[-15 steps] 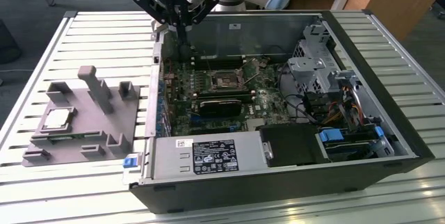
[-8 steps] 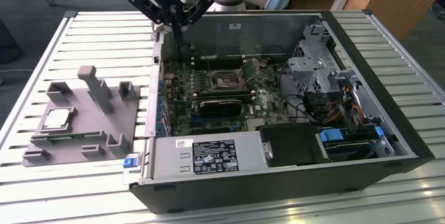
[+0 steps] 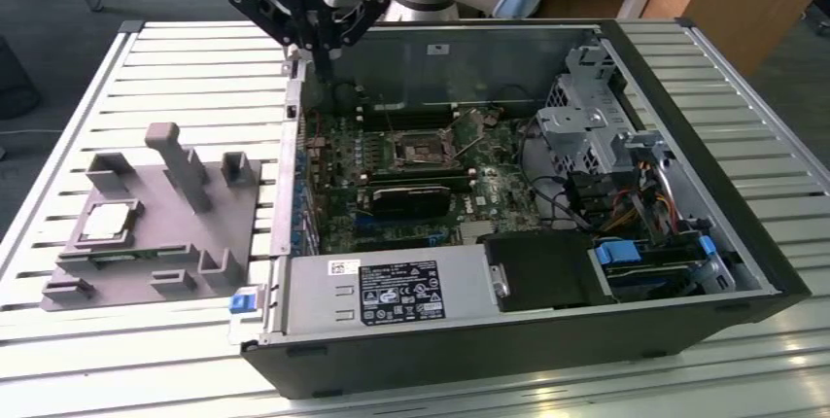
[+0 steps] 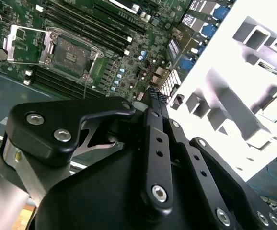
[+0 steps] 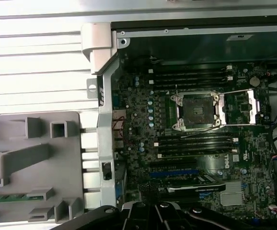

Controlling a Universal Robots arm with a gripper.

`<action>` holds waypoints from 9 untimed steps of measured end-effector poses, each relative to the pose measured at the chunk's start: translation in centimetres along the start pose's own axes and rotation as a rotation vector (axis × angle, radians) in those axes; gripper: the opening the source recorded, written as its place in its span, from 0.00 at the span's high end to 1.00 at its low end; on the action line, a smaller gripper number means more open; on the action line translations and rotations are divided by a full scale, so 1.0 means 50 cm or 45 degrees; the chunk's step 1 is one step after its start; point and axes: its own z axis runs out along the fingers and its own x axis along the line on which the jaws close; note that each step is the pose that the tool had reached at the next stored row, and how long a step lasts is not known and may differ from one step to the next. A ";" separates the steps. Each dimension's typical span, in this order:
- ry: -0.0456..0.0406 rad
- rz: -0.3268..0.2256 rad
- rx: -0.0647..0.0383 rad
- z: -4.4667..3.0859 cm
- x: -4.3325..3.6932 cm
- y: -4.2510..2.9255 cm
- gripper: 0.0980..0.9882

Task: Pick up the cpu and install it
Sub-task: 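Reach for the cpu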

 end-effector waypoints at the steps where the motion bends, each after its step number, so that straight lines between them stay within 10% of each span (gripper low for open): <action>1: 0.000 0.000 0.000 0.000 0.002 0.000 0.99; 9: 0.002 0.000 0.000 0.001 0.013 -0.001 0.99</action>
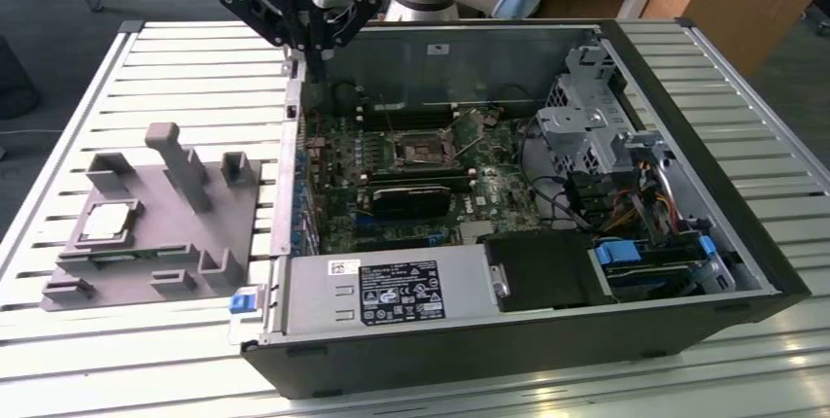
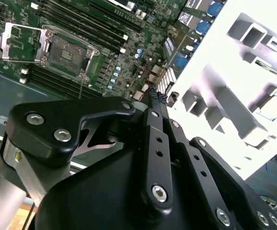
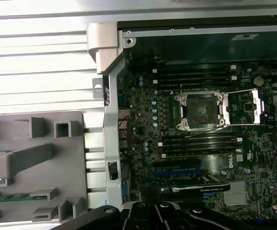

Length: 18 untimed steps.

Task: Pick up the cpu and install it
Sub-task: 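Reach for the cpu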

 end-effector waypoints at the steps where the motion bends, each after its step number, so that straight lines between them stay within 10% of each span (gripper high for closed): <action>1: 0.000 0.000 0.000 0.000 0.001 0.000 0.99; 18: 0.004 0.000 0.000 0.001 0.025 -0.002 0.99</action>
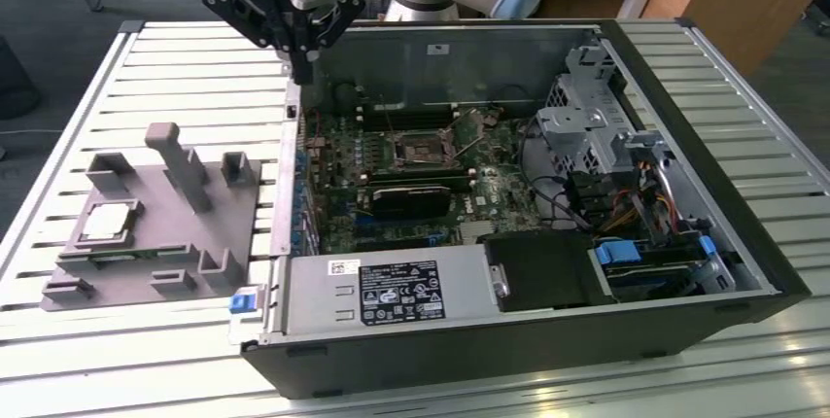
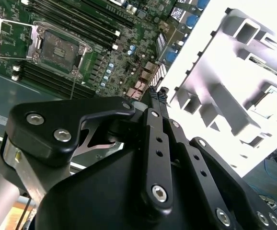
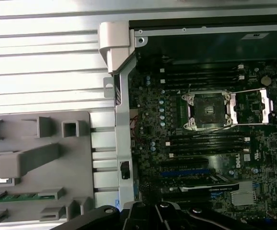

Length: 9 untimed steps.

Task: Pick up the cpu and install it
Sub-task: 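Reach for the cpu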

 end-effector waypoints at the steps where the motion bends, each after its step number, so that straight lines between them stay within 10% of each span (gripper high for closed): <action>1: 0.000 0.000 0.000 0.000 0.001 0.000 0.99; 9: 0.002 0.000 0.000 0.001 0.014 -0.001 0.99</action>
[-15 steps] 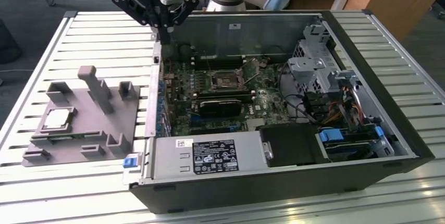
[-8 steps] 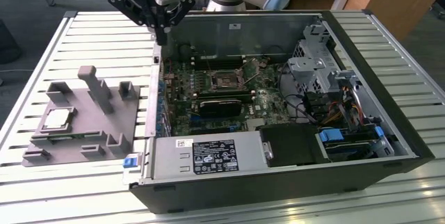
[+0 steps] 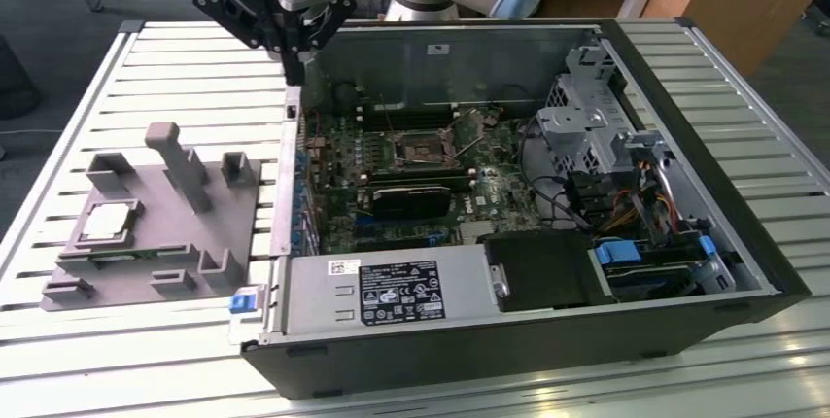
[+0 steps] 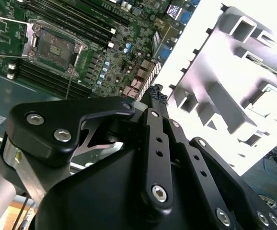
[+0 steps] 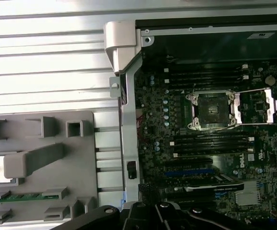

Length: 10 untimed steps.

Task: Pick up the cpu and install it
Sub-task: 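Reach for the cpu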

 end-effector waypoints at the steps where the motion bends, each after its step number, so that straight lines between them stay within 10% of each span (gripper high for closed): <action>1: 0.000 0.000 0.000 0.000 0.002 0.000 0.99; 10: 0.001 0.000 0.000 0.001 0.017 -0.001 0.99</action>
